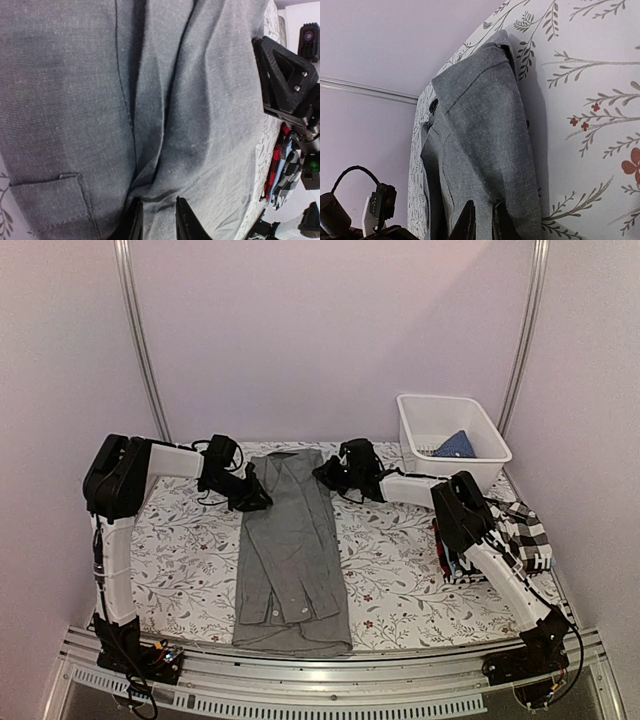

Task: Fold and stack the long sleeve shirts
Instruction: Smooth out the rectangle-folded shirt at the center of the board.

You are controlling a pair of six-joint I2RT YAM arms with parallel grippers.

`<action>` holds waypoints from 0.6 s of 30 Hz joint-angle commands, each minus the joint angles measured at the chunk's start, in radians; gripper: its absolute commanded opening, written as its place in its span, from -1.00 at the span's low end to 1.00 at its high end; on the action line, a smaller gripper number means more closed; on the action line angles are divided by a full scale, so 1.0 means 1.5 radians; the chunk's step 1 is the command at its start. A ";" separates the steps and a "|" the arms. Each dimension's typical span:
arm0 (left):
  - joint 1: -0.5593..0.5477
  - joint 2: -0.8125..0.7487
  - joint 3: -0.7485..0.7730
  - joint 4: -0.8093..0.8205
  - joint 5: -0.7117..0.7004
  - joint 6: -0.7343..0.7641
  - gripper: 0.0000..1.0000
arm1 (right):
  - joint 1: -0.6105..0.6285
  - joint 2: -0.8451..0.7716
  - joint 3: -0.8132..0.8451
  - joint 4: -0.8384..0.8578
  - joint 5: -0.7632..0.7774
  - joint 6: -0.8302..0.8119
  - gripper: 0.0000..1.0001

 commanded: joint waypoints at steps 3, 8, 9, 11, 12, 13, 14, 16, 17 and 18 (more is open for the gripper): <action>0.019 0.012 -0.029 -0.051 -0.083 0.003 -0.52 | -0.008 -0.008 0.013 -0.029 -0.017 -0.018 -0.76; 0.020 0.010 -0.040 -0.060 -0.092 0.017 -0.53 | -0.007 -0.051 0.010 -0.042 -0.042 -0.075 -0.65; 0.018 0.007 -0.049 -0.058 -0.090 0.016 -0.53 | -0.007 -0.059 0.005 -0.051 -0.043 -0.095 -0.63; 0.017 -0.002 -0.071 -0.048 -0.090 0.013 -0.53 | -0.007 -0.084 -0.019 -0.057 -0.048 -0.118 -0.57; 0.016 -0.007 -0.080 -0.042 -0.088 0.012 -0.53 | -0.006 -0.103 -0.039 -0.059 -0.052 -0.129 -0.54; 0.016 -0.012 -0.089 -0.037 -0.087 0.010 -0.53 | -0.004 -0.120 -0.052 -0.062 -0.053 -0.136 -0.52; 0.016 -0.015 -0.093 -0.035 -0.087 0.010 -0.53 | -0.001 -0.134 -0.066 -0.068 -0.052 -0.148 -0.50; 0.016 -0.024 -0.089 -0.038 -0.087 0.012 -0.53 | 0.008 -0.171 -0.086 -0.087 -0.047 -0.179 -0.46; 0.014 -0.032 -0.086 -0.040 -0.089 0.012 -0.53 | 0.012 -0.190 -0.097 -0.097 -0.044 -0.191 -0.45; 0.012 -0.042 -0.085 -0.043 -0.091 0.013 -0.53 | 0.016 -0.215 -0.109 -0.102 -0.044 -0.206 -0.44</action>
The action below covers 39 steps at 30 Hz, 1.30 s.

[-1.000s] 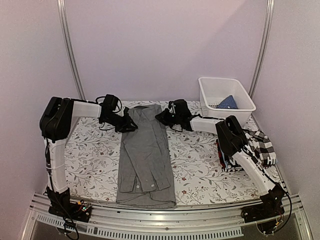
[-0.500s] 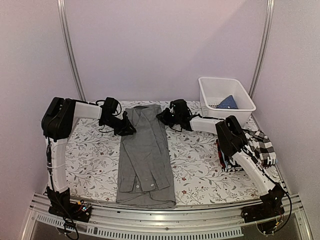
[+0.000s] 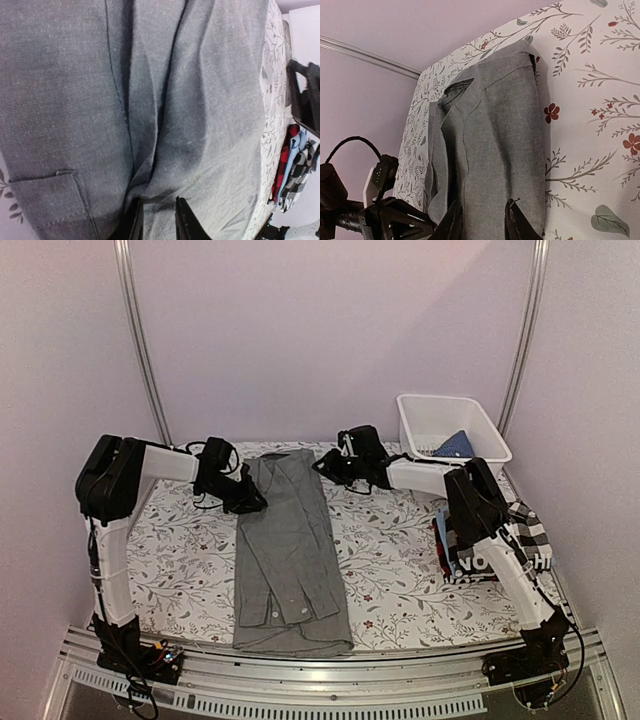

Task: Fold and stack the long sleeve shirts
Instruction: Smooth out the rectangle-folded shirt at the center of the board.

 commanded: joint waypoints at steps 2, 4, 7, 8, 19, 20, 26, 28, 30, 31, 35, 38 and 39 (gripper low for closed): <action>0.001 -0.021 -0.030 -0.091 -0.068 0.012 -0.52 | 0.028 -0.152 -0.062 -0.047 -0.009 -0.101 -0.44; -0.004 -0.043 -0.068 -0.081 -0.064 0.004 -0.52 | 0.045 -0.185 -0.082 -0.063 -0.015 -0.128 -0.43; -0.006 -0.074 -0.130 -0.045 -0.055 -0.013 -0.52 | 0.070 -0.208 -0.094 -0.093 -0.031 -0.153 -0.43; -0.007 -0.082 -0.149 -0.038 -0.052 -0.016 -0.52 | 0.078 -0.211 -0.100 -0.101 -0.039 -0.158 -0.43; -0.014 -0.210 -0.157 -0.072 -0.084 -0.012 -0.49 | 0.207 -0.299 -0.273 -0.154 -0.063 -0.228 -0.44; -0.012 -0.208 -0.132 -0.079 -0.085 -0.007 -0.48 | 0.218 -0.303 -0.287 -0.155 -0.064 -0.230 -0.44; -0.006 -0.117 0.000 -0.094 -0.084 0.022 -0.49 | 0.257 -0.302 -0.323 -0.146 -0.069 -0.214 -0.47; -0.003 -0.075 0.044 -0.100 -0.082 0.026 -0.50 | 0.263 -0.297 -0.324 -0.140 -0.071 -0.205 -0.48; -0.001 -0.033 0.089 -0.107 -0.083 0.031 -0.51 | 0.270 -0.292 -0.325 -0.131 -0.072 -0.198 -0.48; 0.001 -0.012 0.112 -0.113 -0.084 0.033 -0.52 | 0.272 -0.287 -0.326 -0.130 -0.074 -0.196 -0.48; 0.005 0.067 0.203 -0.128 -0.092 0.047 -0.56 | 0.279 -0.268 -0.330 -0.130 -0.084 -0.190 -0.50; 0.006 0.129 0.271 -0.142 -0.091 0.059 -0.58 | 0.281 -0.257 -0.336 -0.143 -0.075 -0.196 -0.50; 0.007 0.156 0.296 -0.149 -0.092 0.064 -0.58 | 0.282 -0.253 -0.335 -0.157 -0.072 -0.199 -0.50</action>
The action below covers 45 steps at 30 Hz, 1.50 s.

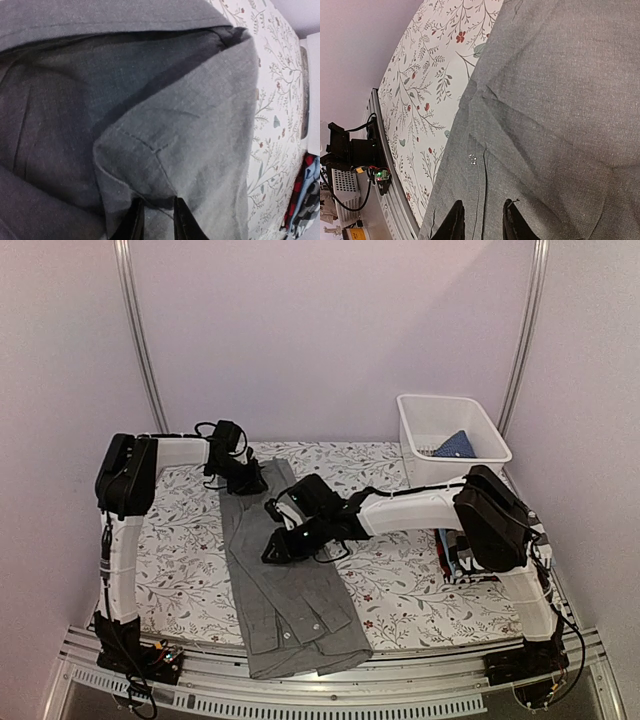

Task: Fold and stack the long sleeve shirts
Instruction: Smooth out the rectangle-folded shirt at the center of the board, then move the rectangle-folded shirt to the center of the board.

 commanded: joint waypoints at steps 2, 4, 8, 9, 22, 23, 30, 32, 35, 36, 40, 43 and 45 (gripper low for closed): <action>0.009 0.100 0.121 -0.045 -0.007 0.034 -0.60 | 0.011 0.015 -0.012 -0.030 0.006 -0.010 -0.50; 0.011 0.130 0.155 -0.057 -0.005 0.040 -0.61 | 0.013 0.021 -0.016 -0.045 0.008 -0.017 -0.50; 0.017 0.153 0.175 -0.053 0.011 0.046 -0.59 | 0.019 0.035 -0.020 -0.067 0.009 -0.022 -0.50; 0.018 0.154 0.176 -0.052 0.013 0.047 -0.58 | 0.021 0.040 -0.020 -0.072 0.009 -0.022 -0.50; 0.040 0.169 0.332 -0.107 0.064 0.106 -0.20 | 0.021 0.051 0.026 -0.084 0.000 -0.017 -0.46; 0.040 0.168 0.355 -0.119 0.066 0.109 -0.17 | 0.019 0.048 0.036 -0.083 -0.002 -0.016 -0.46; 0.040 0.035 0.274 -0.108 0.076 0.068 -0.11 | -0.005 -0.005 0.039 -0.050 -0.012 -0.013 -0.33; 0.036 -0.030 0.143 -0.069 0.094 0.036 -0.14 | -0.012 -0.020 0.020 -0.036 -0.013 -0.012 -0.32; 0.023 -0.121 -0.034 0.008 0.123 0.001 -0.23 | -0.024 -0.051 -0.021 -0.005 -0.018 -0.001 -0.32; 0.019 -0.146 -0.093 0.041 0.133 -0.010 -0.24 | -0.027 -0.058 -0.034 0.003 -0.021 0.003 -0.32; 0.011 -0.188 -0.229 0.134 0.171 -0.044 -0.26 | -0.032 -0.080 -0.059 0.014 -0.020 0.007 -0.32; 0.012 -0.164 -0.246 0.156 0.171 -0.051 -0.31 | -0.033 -0.084 -0.071 0.014 -0.014 0.007 -0.32; 0.015 -0.145 -0.242 0.160 0.146 -0.056 -0.33 | -0.034 -0.090 -0.082 0.018 -0.009 0.007 -0.32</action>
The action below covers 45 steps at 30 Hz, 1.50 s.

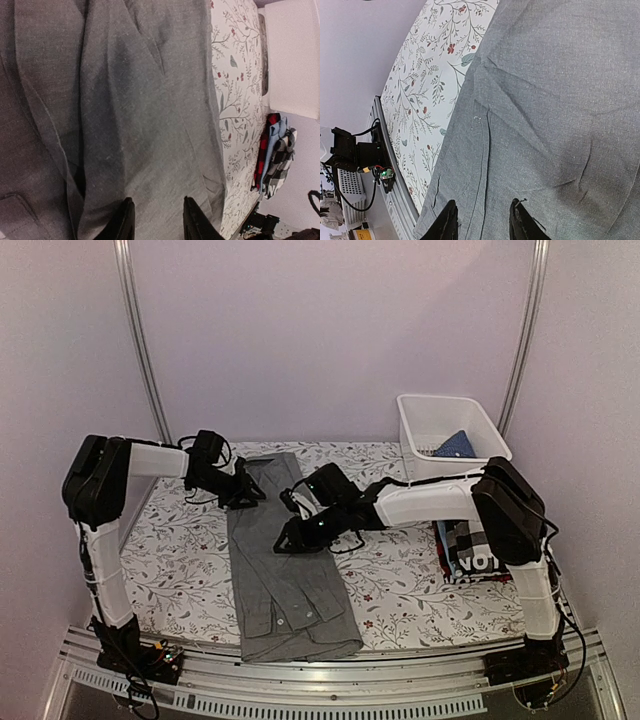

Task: Fold and stack the long sleeve shirts
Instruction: Move the rectangle-folded shirt to the center of the board, then pick up the rectangle-folded shirt from the center of the board.

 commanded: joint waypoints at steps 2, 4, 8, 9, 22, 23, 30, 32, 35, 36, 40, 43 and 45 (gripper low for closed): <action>0.008 0.048 0.006 0.061 -0.041 -0.032 -0.35 | 0.001 -0.040 -0.040 0.029 0.007 0.007 -0.32; 0.015 0.069 0.021 0.028 -0.074 -0.035 -0.37 | 0.000 -0.048 -0.055 0.038 0.010 0.013 -0.32; 0.025 0.115 0.065 -0.009 -0.101 -0.029 -0.37 | -0.002 -0.066 -0.081 0.048 0.014 0.019 -0.32; 0.028 0.127 0.082 -0.018 -0.104 -0.027 -0.37 | -0.002 -0.070 -0.084 0.049 0.014 0.020 -0.32; 0.045 0.310 0.460 -0.191 -0.131 0.032 -0.34 | -0.028 -0.112 -0.115 0.036 0.032 0.009 -0.30; 0.044 0.308 0.480 -0.200 -0.123 0.037 -0.29 | -0.031 -0.124 -0.123 0.036 0.035 0.007 -0.28; 0.020 0.158 0.397 -0.193 -0.107 0.046 -0.07 | -0.043 -0.181 -0.218 0.043 0.044 0.003 -0.18; 0.015 0.072 0.293 -0.149 -0.100 0.029 -0.07 | -0.044 -0.192 -0.241 0.049 0.041 0.002 -0.17; 0.008 -0.041 0.135 -0.102 -0.111 0.005 -0.07 | -0.045 -0.207 -0.273 0.066 0.033 0.008 -0.15; 0.005 -0.079 0.087 -0.090 -0.119 -0.003 -0.07 | -0.045 -0.211 -0.283 0.073 0.030 0.010 -0.15; -0.008 -0.217 -0.126 -0.043 -0.138 -0.032 -0.07 | -0.046 -0.221 -0.313 0.091 0.019 0.019 -0.12; -0.029 -0.294 -0.238 -0.029 -0.155 -0.046 -0.07 | -0.047 -0.224 -0.332 0.104 0.017 0.026 -0.10; -0.039 -0.335 -0.300 -0.027 -0.172 -0.056 -0.08 | -0.047 -0.224 -0.341 0.109 0.015 0.031 -0.10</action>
